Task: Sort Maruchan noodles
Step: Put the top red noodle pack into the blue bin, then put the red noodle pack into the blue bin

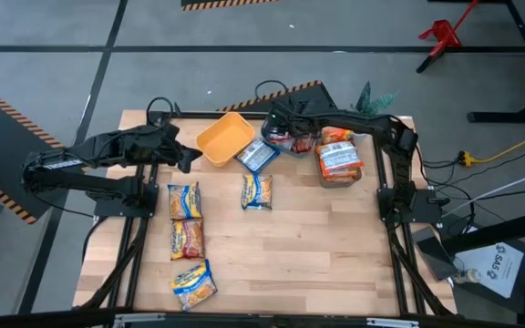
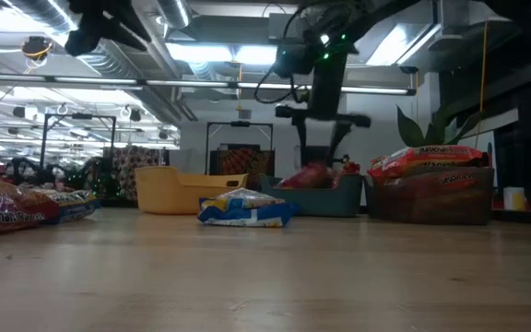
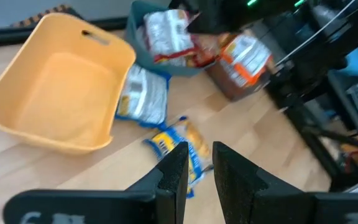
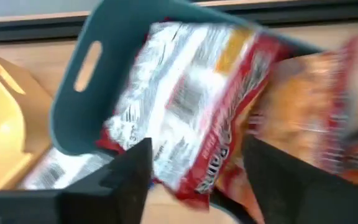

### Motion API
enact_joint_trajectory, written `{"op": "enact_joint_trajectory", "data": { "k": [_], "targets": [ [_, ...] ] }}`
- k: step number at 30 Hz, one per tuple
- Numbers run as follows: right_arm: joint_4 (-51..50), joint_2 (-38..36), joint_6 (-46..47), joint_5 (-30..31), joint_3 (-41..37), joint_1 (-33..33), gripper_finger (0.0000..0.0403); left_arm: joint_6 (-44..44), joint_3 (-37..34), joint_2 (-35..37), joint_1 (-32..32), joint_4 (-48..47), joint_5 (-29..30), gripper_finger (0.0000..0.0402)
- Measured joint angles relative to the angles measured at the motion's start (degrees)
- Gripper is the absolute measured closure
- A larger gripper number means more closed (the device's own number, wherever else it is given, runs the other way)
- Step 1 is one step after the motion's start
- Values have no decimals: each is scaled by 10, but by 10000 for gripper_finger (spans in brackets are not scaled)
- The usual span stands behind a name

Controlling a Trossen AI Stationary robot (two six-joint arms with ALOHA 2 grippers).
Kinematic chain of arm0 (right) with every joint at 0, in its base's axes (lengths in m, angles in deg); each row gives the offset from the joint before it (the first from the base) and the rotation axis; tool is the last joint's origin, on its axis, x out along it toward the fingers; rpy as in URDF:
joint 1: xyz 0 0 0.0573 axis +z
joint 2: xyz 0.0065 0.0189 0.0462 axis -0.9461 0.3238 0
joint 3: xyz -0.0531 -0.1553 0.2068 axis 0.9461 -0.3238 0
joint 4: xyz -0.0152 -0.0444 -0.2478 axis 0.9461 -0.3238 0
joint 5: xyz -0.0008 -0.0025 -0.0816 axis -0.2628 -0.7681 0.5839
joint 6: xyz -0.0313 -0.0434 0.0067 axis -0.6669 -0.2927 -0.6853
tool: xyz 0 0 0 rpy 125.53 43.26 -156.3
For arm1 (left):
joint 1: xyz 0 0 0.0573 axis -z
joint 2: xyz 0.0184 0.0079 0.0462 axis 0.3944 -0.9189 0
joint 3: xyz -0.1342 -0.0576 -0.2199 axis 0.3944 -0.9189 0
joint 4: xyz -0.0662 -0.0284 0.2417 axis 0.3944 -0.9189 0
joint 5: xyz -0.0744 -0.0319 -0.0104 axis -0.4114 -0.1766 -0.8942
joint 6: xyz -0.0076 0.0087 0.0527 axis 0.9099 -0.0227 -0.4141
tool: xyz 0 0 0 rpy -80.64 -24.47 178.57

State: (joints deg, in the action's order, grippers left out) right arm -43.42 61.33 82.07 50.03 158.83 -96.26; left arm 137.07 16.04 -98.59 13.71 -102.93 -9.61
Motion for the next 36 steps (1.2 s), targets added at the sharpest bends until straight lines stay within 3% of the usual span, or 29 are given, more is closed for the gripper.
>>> {"op": "enact_joint_trajectory", "data": {
  "k": [4, 10, 15, 18, 29, 36],
  "targets": [
    [-52, -37, -33, 23, 0, 2, 136, 5, 0, -14, 4, -48, -3, 333],
    [-71, -109, -96, 37, 0, 31, 119, 38, -29, -52, 38, -68, -28, 333],
    [-75, -140, -189, -24, 1, 96, 119, 90, -69, -98, 113, -63, -146, 333],
    [-97, -145, -213, -32, 1, 148, 118, 184, -89, -120, 184, -64, -182, 333],
    [-141, -145, -219, 2, 1, 281, 118, 624, -94, -211, 473, -61, -52, 333],
    [-180, -145, -208, 29, 0, 323, 118, 770, -94, -311, 551, -83, -44, 333]
  ]
}}
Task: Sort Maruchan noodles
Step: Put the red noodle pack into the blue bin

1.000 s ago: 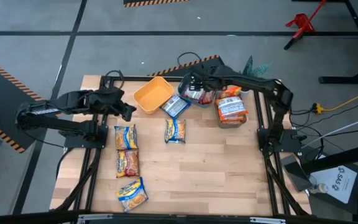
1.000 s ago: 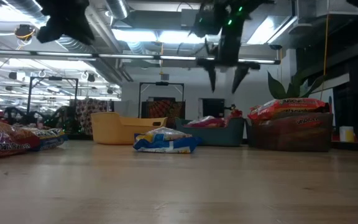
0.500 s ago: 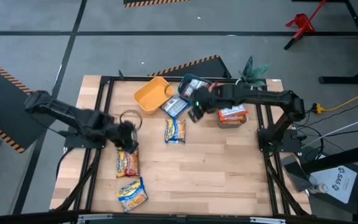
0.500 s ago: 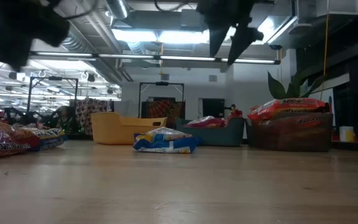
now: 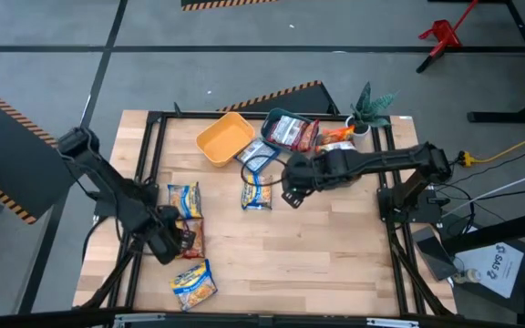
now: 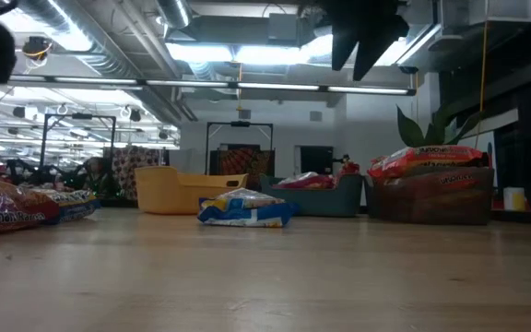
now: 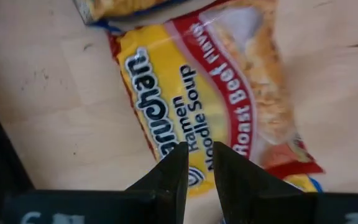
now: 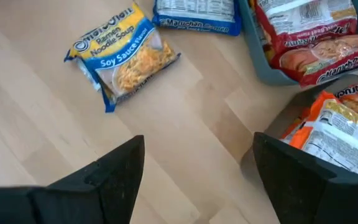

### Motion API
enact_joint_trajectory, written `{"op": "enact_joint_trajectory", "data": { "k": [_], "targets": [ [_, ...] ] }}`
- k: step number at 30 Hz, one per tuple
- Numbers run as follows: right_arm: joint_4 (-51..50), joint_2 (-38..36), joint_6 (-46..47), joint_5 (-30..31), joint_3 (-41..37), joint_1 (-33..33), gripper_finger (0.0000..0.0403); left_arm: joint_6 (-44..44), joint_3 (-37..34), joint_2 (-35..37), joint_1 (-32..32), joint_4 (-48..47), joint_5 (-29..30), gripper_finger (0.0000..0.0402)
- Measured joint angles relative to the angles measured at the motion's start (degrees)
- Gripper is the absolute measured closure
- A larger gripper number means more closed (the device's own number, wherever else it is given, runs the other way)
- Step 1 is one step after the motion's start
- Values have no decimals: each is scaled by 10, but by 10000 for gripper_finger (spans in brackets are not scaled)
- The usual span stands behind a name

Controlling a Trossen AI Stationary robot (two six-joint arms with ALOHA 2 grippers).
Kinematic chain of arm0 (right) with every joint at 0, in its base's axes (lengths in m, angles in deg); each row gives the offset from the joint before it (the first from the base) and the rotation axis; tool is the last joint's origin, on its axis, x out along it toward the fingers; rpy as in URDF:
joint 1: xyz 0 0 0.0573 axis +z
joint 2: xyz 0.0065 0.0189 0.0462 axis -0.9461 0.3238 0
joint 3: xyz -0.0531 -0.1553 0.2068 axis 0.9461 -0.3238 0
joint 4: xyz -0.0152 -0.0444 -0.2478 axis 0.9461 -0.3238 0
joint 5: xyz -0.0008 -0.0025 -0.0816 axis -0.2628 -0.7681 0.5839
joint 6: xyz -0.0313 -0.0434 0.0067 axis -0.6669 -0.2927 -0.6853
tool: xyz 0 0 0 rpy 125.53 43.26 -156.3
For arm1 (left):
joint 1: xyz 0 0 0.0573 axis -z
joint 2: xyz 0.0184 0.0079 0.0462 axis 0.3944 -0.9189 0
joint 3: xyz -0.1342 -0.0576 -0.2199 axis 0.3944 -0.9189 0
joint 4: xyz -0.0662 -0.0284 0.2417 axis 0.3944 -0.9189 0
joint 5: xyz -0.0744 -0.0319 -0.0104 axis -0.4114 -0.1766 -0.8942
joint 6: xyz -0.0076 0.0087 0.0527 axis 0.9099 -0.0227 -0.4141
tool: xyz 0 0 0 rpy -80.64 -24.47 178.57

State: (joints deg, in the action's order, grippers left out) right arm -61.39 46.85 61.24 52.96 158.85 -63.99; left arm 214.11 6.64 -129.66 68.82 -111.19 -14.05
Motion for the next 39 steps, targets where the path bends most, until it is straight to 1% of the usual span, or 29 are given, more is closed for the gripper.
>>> {"op": "enact_joint_trajectory", "data": {
  "k": [6, 8, 10, 14, 17, 20, 22, 24, 26, 29, 31, 33, 36, 37, 39],
  "targets": [
    [-8, 0, 1, 5, 0, 17, 118, 16, 1, -72, -7, 54, 15, 333],
    [-12, 0, 1, 5, 0, 24, 118, 16, 2, -86, -17, 106, 42, 333],
    [-21, 0, 2, 5, 0, 30, 118, 7, 2, -99, -31, 174, 81, 333],
    [-39, -2, 13, 5, 0, 44, 118, -50, -1, -115, -72, 299, 151, 333],
    [-43, -2, 20, 13, 0, 56, 118, -136, 0, -124, -118, 395, 178, 333],
    [-38, -2, 35, 19, 0, 62, 118, -224, 1, -121, -169, 465, 173, 333],
    [-33, -2, 43, 20, 0, 68, 118, -255, 9, -101, -192, 454, 154, 333],
    [-20, -3, 44, 24, 0, 69, 118, -260, 22, -78, -198, 415, 135, 333],
    [1, -3, 45, 14, 0, 69, 118, -253, 24, -49, -188, 361, 131, 333],
    [40, -3, 57, 9, 0, 72, 118, -227, 23, -10, -149, 319, 122, 333],
    [67, -1, 70, 9, 0, 73, 118, -193, 10, 8, -110, 299, 132, 333],
    [87, 1, 95, 9, -3, 79, 118, -138, -15, 20, -69, 276, 152, 333],
    [163, 0, 140, 3, -36, 86, 118, -58, -61, 28, -16, 307, 210, 333],
    [189, 1, 158, -7, -53, 91, 118, -41, -78, 29, -1, 325, 230, 333],
    [252, 2, 181, -17, -87, 98, 118, -22, -108, 27, 21, 363, 249, 333]
  ]
}}
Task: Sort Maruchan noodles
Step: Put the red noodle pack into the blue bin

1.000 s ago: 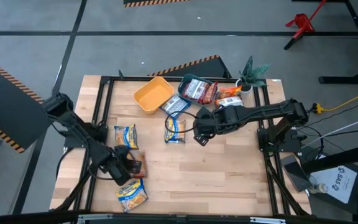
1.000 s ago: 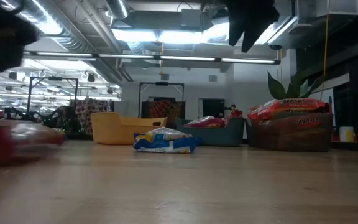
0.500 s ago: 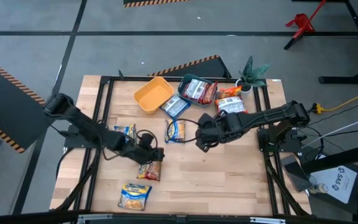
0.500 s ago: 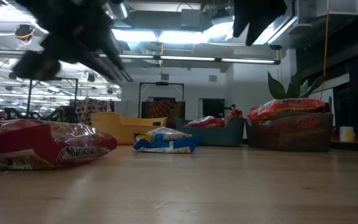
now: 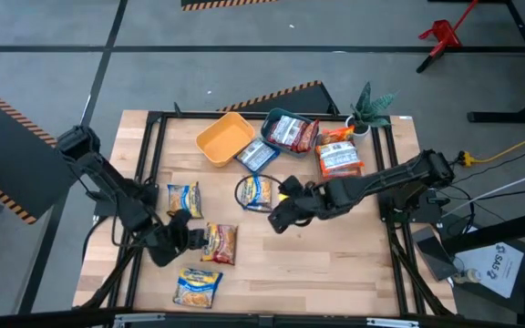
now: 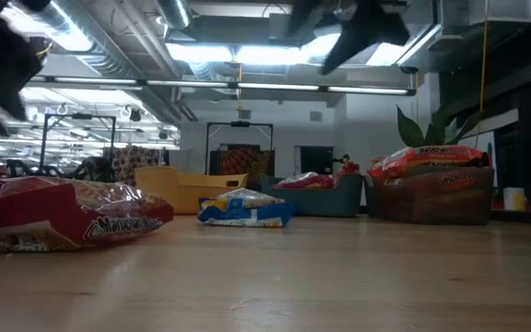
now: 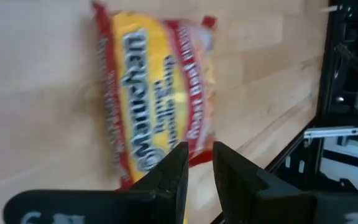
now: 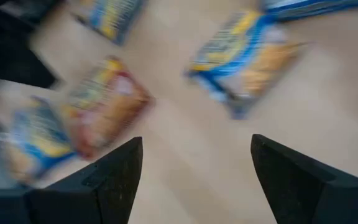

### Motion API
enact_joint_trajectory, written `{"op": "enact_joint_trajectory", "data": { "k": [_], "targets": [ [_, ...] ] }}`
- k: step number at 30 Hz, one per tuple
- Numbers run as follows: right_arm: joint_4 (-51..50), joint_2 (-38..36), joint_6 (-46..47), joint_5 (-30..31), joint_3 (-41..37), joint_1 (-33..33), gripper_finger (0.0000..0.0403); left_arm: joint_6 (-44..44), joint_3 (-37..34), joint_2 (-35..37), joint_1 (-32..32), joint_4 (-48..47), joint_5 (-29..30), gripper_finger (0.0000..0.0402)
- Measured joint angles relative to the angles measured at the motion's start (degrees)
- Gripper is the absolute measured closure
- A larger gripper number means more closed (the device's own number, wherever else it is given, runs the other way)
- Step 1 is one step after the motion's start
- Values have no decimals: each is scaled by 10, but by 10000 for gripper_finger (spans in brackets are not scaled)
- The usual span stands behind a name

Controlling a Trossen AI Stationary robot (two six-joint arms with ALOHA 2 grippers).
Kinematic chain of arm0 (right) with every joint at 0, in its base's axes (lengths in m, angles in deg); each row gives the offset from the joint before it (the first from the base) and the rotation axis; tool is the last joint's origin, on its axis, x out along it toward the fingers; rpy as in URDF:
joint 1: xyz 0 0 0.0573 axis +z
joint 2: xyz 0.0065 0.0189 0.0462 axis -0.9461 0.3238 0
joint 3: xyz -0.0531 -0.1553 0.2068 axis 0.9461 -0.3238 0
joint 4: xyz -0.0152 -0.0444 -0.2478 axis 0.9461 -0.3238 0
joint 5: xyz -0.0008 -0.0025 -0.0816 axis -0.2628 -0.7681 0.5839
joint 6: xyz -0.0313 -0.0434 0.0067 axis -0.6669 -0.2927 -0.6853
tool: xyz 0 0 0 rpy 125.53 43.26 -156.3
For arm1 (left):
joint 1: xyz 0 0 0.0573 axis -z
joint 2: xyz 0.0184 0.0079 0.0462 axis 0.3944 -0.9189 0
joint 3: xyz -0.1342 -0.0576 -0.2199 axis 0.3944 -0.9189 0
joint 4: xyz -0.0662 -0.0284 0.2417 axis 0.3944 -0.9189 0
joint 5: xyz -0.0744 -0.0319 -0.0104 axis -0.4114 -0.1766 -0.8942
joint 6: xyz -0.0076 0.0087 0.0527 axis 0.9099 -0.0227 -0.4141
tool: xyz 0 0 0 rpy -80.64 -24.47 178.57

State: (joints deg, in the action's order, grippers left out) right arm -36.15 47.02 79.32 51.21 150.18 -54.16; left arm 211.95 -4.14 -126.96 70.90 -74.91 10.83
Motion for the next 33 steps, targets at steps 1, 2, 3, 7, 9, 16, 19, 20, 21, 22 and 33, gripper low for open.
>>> {"op": "enact_joint_trajectory", "data": {
  "k": [1, 2, 3, 7, 9, 16, 19, 20, 21, 22, 33],
  "targets": [
    [47, 0, 15, -4, -19, 4, 118, 4, -13, 0, 7, 17, 2, 333],
    [92, 0, 30, -6, -41, 8, 118, 5, -24, -2, 12, 33, 3, 333],
    [136, 0, 49, -11, -66, 11, 118, 8, -34, -6, 15, 44, 3, 333],
    [273, 0, 122, -21, -145, 20, 118, 26, -67, -7, 31, 50, 4, 333],
    [304, 0, 152, -19, -170, 22, 118, 30, -78, -7, 34, 50, 5, 333],
    [309, 0, 191, -12, -192, 31, 118, -28, -99, -7, 34, 153, 54, 335],
    [310, 0, 191, -9, -192, 29, 118, -57, -107, -14, 34, 171, 62, 348],
    [310, 0, 191, -7, -192, 29, 118, -59, -113, -19, 34, 177, 65, 354],
    [310, 0, 191, -4, -192, 29, 118, -58, -120, -22, 34, 183, 68, 361],
    [310, 0, 191, -3, -192, 29, 118, -55, -127, -24, 34, 191, 68, 369],
    [309, 0, 191, -4, -192, 29, 118, -86, -148, -73, 18, 278, 57, 400]
  ]
}}
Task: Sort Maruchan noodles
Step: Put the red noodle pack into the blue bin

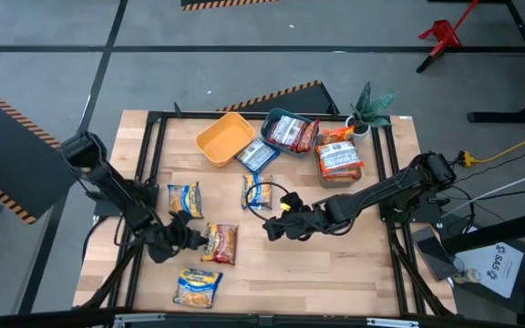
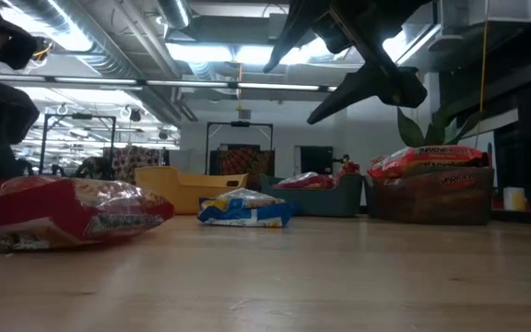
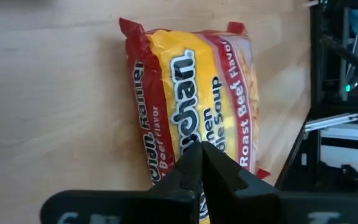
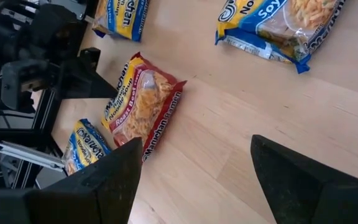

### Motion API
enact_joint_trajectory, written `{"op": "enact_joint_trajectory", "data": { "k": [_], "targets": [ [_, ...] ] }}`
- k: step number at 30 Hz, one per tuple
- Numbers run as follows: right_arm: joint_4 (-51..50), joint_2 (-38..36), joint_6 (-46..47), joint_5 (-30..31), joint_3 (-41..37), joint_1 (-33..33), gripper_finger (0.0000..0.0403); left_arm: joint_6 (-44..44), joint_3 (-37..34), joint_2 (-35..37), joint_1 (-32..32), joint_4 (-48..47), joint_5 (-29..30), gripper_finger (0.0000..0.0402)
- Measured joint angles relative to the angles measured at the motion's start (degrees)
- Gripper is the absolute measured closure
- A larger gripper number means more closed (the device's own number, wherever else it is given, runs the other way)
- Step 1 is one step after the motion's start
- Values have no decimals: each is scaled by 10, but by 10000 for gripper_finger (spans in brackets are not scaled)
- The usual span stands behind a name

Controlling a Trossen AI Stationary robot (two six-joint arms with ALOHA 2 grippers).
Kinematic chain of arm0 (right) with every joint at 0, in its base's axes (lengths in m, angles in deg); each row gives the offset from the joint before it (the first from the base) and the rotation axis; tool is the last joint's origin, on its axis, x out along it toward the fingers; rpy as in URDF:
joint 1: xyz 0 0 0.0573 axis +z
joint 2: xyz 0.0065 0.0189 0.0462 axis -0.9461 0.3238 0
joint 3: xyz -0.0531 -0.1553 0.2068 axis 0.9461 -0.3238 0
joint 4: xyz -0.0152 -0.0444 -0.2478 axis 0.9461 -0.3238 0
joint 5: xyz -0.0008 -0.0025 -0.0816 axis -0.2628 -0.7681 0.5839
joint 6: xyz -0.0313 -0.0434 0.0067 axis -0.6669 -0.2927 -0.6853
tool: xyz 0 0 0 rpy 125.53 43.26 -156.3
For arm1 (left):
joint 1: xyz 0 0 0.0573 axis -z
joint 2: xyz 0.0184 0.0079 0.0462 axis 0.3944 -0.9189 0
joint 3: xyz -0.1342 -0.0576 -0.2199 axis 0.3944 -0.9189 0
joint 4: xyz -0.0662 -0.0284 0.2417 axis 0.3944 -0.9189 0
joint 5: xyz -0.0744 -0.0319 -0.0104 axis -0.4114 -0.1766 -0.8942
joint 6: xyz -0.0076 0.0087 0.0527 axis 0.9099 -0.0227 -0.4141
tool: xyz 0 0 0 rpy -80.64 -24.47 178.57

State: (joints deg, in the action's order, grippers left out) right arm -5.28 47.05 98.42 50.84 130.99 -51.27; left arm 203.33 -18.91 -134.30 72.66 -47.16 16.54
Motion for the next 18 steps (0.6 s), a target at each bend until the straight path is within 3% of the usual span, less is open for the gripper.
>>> {"op": "enact_joint_trajectory", "data": {
  "k": [7, 18],
  "targets": [
    [9, 0, 3, -8, 0, 0, 118, 29, 1, -23, 2, 5, -8, 401],
    [159, 52, 5, -72, 0, -26, 118, 35, 3, -23, 0, -21, -31, 401]
  ]
}}
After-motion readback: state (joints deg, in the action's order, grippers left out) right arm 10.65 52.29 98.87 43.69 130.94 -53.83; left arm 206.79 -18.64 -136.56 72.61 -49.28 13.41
